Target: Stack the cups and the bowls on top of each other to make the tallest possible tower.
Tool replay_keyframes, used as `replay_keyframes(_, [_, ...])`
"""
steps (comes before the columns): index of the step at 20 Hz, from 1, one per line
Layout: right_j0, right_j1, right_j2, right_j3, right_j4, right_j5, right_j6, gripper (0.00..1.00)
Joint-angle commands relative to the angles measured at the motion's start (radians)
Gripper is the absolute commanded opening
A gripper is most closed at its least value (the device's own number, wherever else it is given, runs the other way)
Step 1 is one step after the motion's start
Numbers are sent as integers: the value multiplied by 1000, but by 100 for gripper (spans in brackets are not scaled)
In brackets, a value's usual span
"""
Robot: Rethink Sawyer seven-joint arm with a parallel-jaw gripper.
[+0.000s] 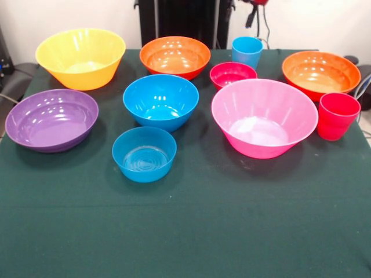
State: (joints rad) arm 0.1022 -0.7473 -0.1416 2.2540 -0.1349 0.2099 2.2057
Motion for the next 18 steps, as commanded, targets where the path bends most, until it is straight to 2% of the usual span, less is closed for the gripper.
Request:
replay_keyframes(1, [1,-76,157,-164,1,226,-45,100])
replay_keyframes(4, [12,-63,161,-233,0,270,-30,100])
replay_keyframes(11, [45,32,170,-409,1,321,12,100])
replay_keyframes(18, [50,138,177,-542,-23,296,2,100])
